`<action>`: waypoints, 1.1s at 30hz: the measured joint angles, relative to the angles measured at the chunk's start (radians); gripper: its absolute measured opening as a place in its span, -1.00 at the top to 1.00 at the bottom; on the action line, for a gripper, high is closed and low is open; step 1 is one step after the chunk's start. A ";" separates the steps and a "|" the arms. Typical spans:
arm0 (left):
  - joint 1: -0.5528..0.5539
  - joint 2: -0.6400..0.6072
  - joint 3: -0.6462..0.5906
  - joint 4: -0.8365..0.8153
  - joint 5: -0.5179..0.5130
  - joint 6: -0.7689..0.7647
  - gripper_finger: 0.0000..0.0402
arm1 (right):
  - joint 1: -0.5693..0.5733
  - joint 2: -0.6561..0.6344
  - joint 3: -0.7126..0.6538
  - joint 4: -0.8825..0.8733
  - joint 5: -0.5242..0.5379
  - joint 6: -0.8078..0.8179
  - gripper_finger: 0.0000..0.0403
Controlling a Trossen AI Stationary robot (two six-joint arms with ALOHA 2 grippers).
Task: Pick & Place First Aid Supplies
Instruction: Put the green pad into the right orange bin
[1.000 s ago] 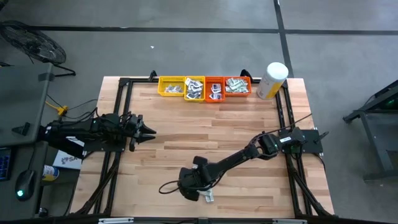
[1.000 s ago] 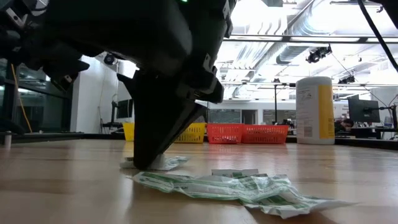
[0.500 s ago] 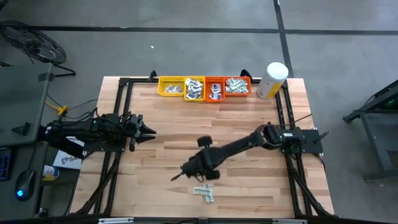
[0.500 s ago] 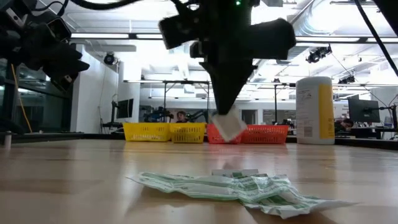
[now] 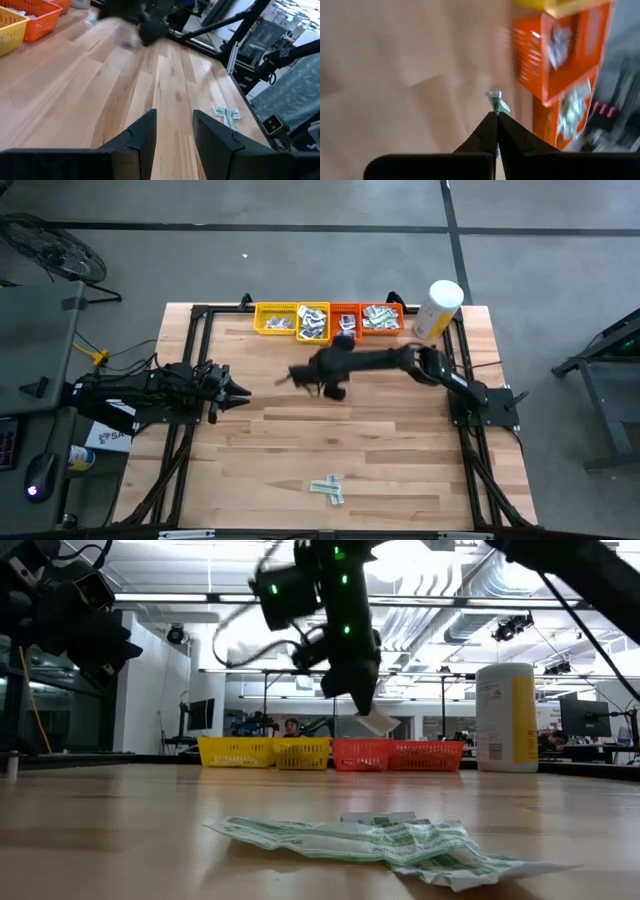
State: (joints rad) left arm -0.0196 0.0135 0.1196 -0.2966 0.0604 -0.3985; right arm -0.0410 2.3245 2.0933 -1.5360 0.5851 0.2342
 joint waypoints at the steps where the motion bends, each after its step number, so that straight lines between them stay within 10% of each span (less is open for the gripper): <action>1: 0.000 0.000 0.000 0.000 0.000 0.000 0.37 | -0.027 0.000 0.000 -0.005 0.004 0.043 1.00; 10: 0.000 0.000 0.000 0.000 0.000 0.000 0.37 | -0.244 -0.004 0.000 -0.004 0.019 0.255 1.00; 33: 0.000 0.000 0.000 0.001 0.000 0.000 0.37 | -0.535 -0.011 -0.006 0.041 0.052 -0.133 1.00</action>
State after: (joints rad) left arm -0.0196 0.0135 0.1196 -0.2958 0.0605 -0.3985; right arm -0.5765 2.3131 2.0874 -1.4950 0.6376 0.1013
